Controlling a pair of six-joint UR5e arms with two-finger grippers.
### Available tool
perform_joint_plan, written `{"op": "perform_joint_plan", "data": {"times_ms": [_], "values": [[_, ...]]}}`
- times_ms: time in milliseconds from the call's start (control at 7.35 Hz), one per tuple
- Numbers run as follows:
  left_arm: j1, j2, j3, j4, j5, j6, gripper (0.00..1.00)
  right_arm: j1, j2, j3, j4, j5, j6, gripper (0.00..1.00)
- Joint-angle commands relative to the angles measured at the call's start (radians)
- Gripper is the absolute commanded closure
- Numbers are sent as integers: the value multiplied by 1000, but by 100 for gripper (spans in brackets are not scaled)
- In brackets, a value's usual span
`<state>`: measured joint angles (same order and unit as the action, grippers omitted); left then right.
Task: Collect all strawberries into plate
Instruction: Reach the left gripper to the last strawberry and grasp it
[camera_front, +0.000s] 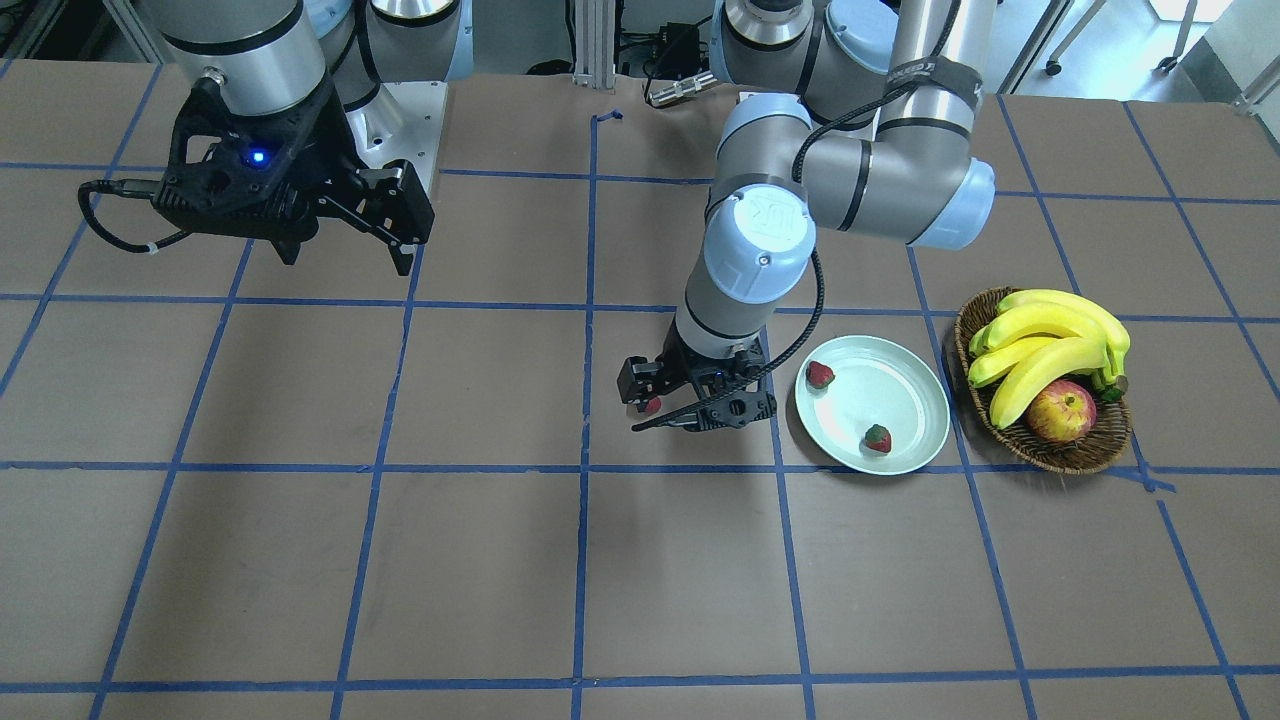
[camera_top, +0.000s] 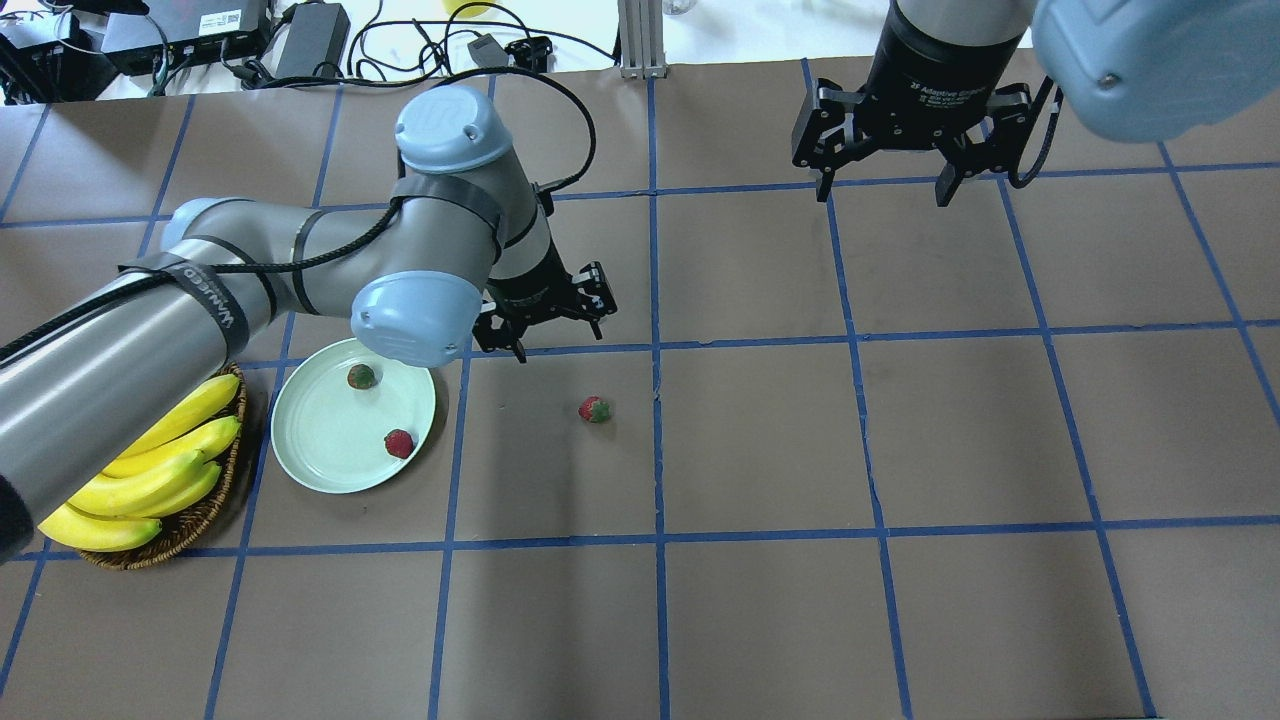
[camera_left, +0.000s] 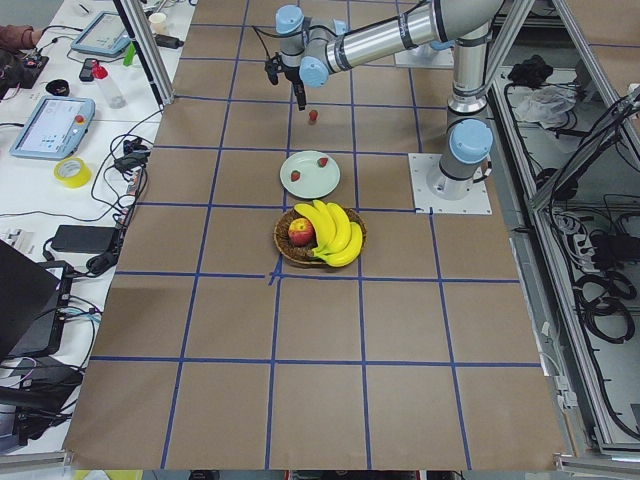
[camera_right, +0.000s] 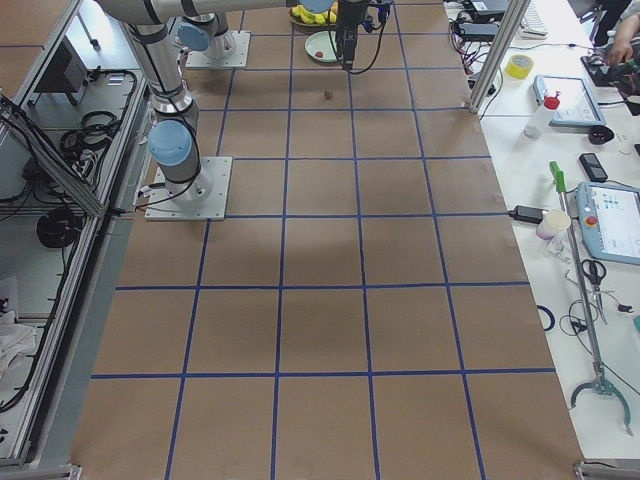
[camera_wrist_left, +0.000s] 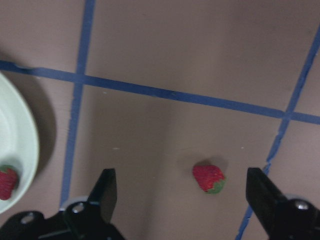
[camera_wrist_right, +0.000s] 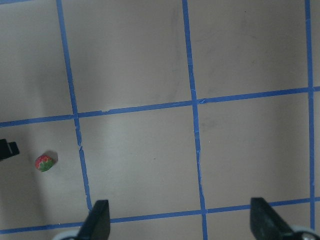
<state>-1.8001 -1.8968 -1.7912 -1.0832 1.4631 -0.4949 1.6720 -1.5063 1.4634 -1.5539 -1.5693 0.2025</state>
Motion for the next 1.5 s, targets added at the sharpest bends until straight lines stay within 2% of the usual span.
{"op": "perform_joint_plan", "data": {"times_ms": [0, 272, 408, 545, 953, 1225, 1361], "values": [[-35, -60, -3, 61, 3, -62, 0, 0, 0, 0, 0, 0, 0, 0], [-51, -97, -20, 66, 6, -140, 0, 0, 0, 0, 0, 0, 0, 0], [-51, -102, -48, 66, 35, -58, 0, 0, 0, 0, 0, 0, 0, 0], [-51, -102, -53, 68, 28, -109, 1, 0, 0, 0, 0, 0, 0, 0], [-51, -110, -57, 66, 23, -109, 59, 0, 0, 0, 0, 0, 0, 0], [-51, -114, -57, 69, 19, -102, 67, 0, 0, 0, 0, 0, -2, 0], [-51, -114, -54, 71, 17, -102, 87, 0, 0, 0, 0, 0, -2, 0]]}}
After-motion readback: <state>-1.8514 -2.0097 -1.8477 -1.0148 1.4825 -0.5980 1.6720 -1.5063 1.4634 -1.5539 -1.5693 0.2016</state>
